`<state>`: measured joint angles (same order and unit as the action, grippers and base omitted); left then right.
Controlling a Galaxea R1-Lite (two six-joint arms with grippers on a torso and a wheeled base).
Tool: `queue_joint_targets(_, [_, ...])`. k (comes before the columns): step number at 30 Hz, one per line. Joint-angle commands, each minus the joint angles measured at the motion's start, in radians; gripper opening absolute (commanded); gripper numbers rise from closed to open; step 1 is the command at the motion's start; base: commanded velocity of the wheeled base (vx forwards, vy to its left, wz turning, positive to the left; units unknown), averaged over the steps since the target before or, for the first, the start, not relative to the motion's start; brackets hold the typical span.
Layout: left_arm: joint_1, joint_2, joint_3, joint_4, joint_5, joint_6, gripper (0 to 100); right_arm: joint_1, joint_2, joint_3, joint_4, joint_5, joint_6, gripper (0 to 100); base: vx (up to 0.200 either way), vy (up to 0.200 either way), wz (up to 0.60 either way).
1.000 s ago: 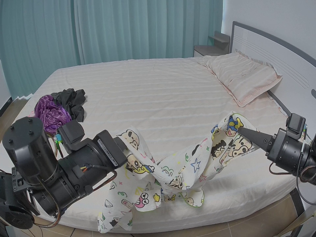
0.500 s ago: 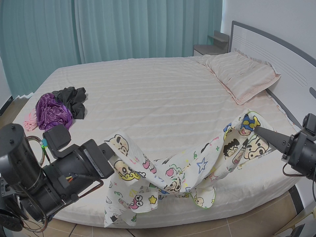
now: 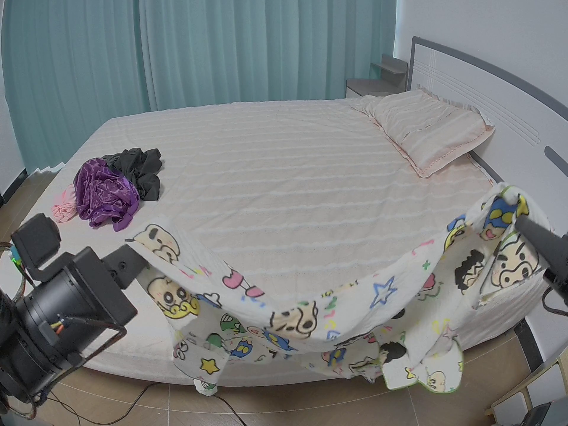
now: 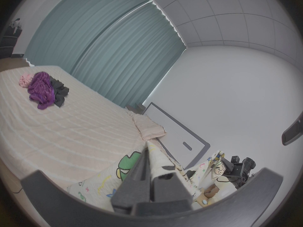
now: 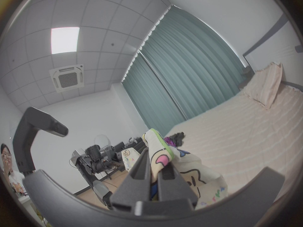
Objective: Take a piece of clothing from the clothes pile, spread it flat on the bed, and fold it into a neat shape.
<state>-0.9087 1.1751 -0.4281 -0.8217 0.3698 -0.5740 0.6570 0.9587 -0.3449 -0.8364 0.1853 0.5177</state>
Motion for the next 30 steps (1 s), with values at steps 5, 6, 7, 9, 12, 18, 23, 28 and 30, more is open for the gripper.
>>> queue_joint_targets(5, [0.008, -0.089, 0.002, 0.001, 0.049, 0.037, 0, -0.016, 0.006, -0.048, -0.038, 0.000, -0.004, 0, 0.000, 0.000, 0.00])
queue_joint_targets(6, [0.010, -0.089, 0.000, 0.001, 0.052, 0.037, 0, -0.025, 0.017, -0.057, -0.036, 0.000, -0.002, 0, 0.000, 0.000, 0.00])
queue_joint_targets(7, [0.011, -0.088, 0.000, 0.001, 0.052, 0.037, 0, -0.037, 0.029, -0.068, -0.036, 0.000, -0.002, 0, 0.000, 0.000, 0.00])
queue_joint_targets(9, [0.014, -0.080, 0.002, 0.003, 0.052, 0.036, 0, -0.062, 0.057, -0.083, -0.035, 0.003, -0.001, 0, 0.000, 0.000, 0.00])
queue_joint_targets(12, [0.033, -0.061, 0.003, 0.004, 0.054, 0.036, 0, -0.109, 0.104, -0.108, -0.038, 0.009, 0.007, 0, 0.000, 0.000, 0.00])
queue_joint_targets(18, [0.080, 0.028, -0.011, 0.009, 0.051, -0.009, 0, -0.214, 0.215, -0.180, -0.041, 0.033, 0.008, 0, 0.000, 0.000, 0.00])
queue_joint_targets(23, [0.097, 0.072, -0.017, 0.006, 0.047, -0.030, 0, -0.252, 0.279, -0.221, -0.043, 0.033, 0.008, 0, 0.000, 0.000, 0.00])
queue_joint_targets(28, [0.149, 0.126, -0.087, 0.009, 0.041, -0.029, 0, -0.295, 0.353, -0.264, -0.052, 0.034, 0.010, 0, 0.080, 0.000, 0.00])
queue_joint_targets(30, [0.171, 0.143, -0.112, 0.010, 0.038, -0.027, 0, -0.307, 0.371, -0.273, -0.058, 0.034, 0.010, 0, 0.200, 0.000, 0.00])
